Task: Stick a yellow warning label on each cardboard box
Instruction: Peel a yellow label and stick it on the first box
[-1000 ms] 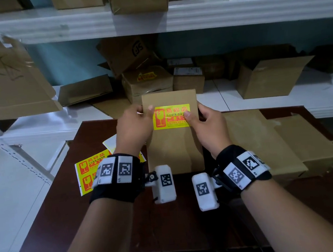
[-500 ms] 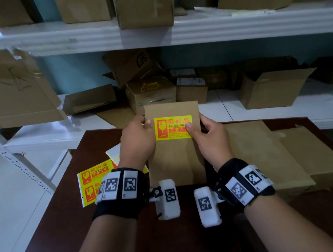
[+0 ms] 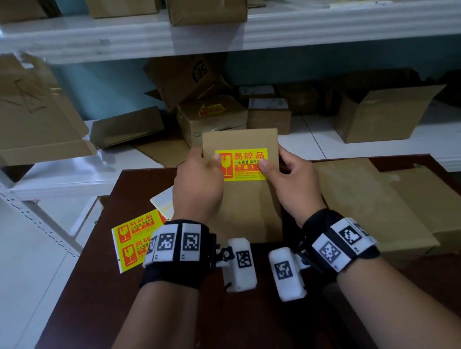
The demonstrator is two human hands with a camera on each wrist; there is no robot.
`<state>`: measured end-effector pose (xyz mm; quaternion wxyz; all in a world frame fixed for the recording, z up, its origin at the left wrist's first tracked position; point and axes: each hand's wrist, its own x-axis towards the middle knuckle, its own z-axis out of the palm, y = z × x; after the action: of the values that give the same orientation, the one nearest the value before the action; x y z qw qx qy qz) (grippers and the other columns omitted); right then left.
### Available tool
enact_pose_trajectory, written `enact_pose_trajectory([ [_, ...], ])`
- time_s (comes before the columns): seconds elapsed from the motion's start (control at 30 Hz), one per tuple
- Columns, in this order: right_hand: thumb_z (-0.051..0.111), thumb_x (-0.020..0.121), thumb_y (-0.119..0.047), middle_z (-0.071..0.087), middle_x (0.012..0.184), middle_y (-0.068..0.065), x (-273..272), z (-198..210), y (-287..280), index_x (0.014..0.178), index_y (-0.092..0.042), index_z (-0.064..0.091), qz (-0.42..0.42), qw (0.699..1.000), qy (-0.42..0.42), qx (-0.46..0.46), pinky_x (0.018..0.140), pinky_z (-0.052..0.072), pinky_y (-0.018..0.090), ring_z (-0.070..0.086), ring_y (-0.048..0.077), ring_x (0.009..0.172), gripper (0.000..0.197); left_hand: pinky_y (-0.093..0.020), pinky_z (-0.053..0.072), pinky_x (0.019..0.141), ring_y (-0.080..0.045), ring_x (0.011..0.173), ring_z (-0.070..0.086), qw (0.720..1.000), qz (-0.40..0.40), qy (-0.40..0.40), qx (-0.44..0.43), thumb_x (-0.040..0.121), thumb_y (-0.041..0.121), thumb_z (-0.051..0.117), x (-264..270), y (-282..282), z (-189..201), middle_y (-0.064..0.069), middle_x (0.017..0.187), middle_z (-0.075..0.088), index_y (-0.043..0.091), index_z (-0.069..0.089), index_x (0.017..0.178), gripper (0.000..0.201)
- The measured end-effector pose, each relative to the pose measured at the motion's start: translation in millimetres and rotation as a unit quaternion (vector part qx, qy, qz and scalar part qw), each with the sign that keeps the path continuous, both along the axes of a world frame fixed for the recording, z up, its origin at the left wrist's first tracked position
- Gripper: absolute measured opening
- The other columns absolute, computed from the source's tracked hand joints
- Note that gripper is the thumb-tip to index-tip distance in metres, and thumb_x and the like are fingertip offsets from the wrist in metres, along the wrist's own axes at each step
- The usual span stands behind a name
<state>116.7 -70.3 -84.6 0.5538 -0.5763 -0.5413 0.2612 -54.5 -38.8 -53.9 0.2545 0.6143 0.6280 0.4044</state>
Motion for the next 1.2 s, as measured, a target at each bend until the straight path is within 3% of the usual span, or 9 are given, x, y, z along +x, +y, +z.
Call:
enact_pose_trajectory([
  [0.17, 0.067, 0.095, -0.035, 0.074, 0.108, -0.022, -3.6, -0.8, 0.0, 0.125, -0.034, 0.068, 0.0, 1.0, 0.004, 0.006, 0.099, 0.054, 0.034, 0.066, -0.006, 0.105, 0.031, -0.04, 0.048, 0.081, -0.023, 0.088, 0.054, 0.999, 0.026, 0.023, -0.016, 0.085, 0.071, 0.052, 10.2, -10.6, 4.9, 0.004, 0.092, 0.057, 0.017, 0.05, 0.106, 0.058],
  [0.27, 0.066, 0.095, -0.035, 0.074, 0.108, -0.021, -3.2, -1.0, -0.1, 0.125, -0.037, 0.067, -0.002, 1.0, 0.009, 0.003, 0.098, 0.055, 0.035, 0.066, -0.004, 0.105, 0.03, -0.039, 0.048, 0.078, -0.023, 0.086, 0.055, 0.999, 0.017, 0.049, 0.002, 0.084, 0.063, 0.063, 11.6, -12.4, 2.5, 0.004, 0.089, 0.059, 0.016, 0.05, 0.107, 0.053],
  [0.47, 0.064, 0.097, -0.035, 0.073, 0.109, -0.022, 0.6, -0.4, 0.3, 0.129, -0.033, 0.067, -0.005, 1.0, 0.004, -0.005, 0.1, 0.054, 0.032, 0.065, -0.007, 0.106, 0.033, -0.043, 0.051, 0.089, -0.031, 0.102, 0.061, 0.999, 0.003, -0.032, -0.018, 0.099, 0.033, 0.043, -0.9, -2.7, 2.2, -0.006, 0.108, 0.067, 0.019, 0.062, 0.114, 0.028],
  [0.63, 0.065, 0.091, -0.043, 0.073, 0.103, -0.027, -0.8, 0.1, -0.9, 0.116, -0.048, 0.064, -0.01, 1.0, -0.012, -0.011, 0.095, 0.056, 0.038, 0.066, -0.005, 0.101, 0.026, -0.044, 0.053, 0.089, -0.021, 0.103, 0.064, 0.999, -0.041, -0.001, -0.024, 0.08, 0.059, 0.063, 3.8, -5.6, -0.5, 0.003, 0.108, 0.07, 0.022, 0.06, 0.114, 0.051],
  [0.7, 0.069, 0.088, -0.044, 0.071, 0.1, -0.028, 0.4, -1.2, -0.8, 0.114, -0.05, 0.06, -0.01, 1.0, -0.016, -0.022, 0.093, 0.056, 0.04, 0.066, -0.003, 0.098, 0.028, -0.045, 0.054, 0.092, -0.017, 0.105, 0.066, 0.997, -0.066, -0.019, -0.045, 0.08, 0.048, 0.068, 2.0, -3.4, -3.4, 0.008, 0.11, 0.071, 0.024, 0.062, 0.118, 0.045],
  [0.87, 0.077, 0.085, -0.032, 0.069, 0.121, -0.008, 4.8, -7.5, 6.1, 0.122, -0.028, 0.057, -0.044, 0.995, 0.069, -0.048, 0.101, 0.053, 0.042, 0.065, 0.01, 0.113, 0.042, -0.04, 0.051, 0.101, -0.017, 0.116, 0.063, 0.98, -0.131, -0.113, -0.095, 0.095, 0.005, 0.059, -6.0, -0.2, -0.7, 0.001, 0.124, 0.068, 0.018, 0.057, 0.136, 0.043],
  [1.03, 0.065, 0.095, -0.017, 0.072, 0.118, -0.01, 6.3, -6.3, 6.8, 0.125, -0.025, 0.067, -0.024, 0.994, 0.091, -0.063, 0.103, 0.052, 0.042, 0.066, 0.008, 0.112, 0.031, -0.021, 0.056, 0.075, -0.013, 0.107, 0.066, 0.969, -0.151, -0.157, -0.114, 0.091, -0.01, 0.048, -10.5, -2.5, 3.1, 0.001, 0.116, 0.071, 0.017, 0.062, 0.129, 0.049],
  [1.1, 0.063, 0.096, -0.014, 0.072, 0.117, -0.011, 7.1, -3.9, 6.5, 0.126, -0.025, 0.066, -0.019, 0.994, 0.089, -0.064, 0.104, 0.052, 0.041, 0.066, 0.007, 0.111, 0.032, -0.023, 0.055, 0.071, -0.016, 0.101, 0.068, 0.966, -0.138, -0.186, -0.115, 0.089, -0.009, 0.048, -9.6, -2.9, 5.7, -0.001, 0.111, 0.073, 0.017, 0.066, 0.124, 0.047],
  [1.2, 0.07, 0.092, -0.019, 0.071, 0.117, -0.011, 4.9, -2.8, 4.7, 0.124, -0.026, 0.064, -0.023, 0.995, 0.083, -0.056, 0.101, 0.054, 0.039, 0.066, 0.004, 0.109, 0.034, -0.034, 0.056, 0.088, -0.016, 0.104, 0.068, 0.969, -0.103, -0.201, -0.1, 0.093, 0.013, 0.062, -4.3, -4.1, 4.9, 0.001, 0.114, 0.072, 0.02, 0.066, 0.124, 0.032],
])
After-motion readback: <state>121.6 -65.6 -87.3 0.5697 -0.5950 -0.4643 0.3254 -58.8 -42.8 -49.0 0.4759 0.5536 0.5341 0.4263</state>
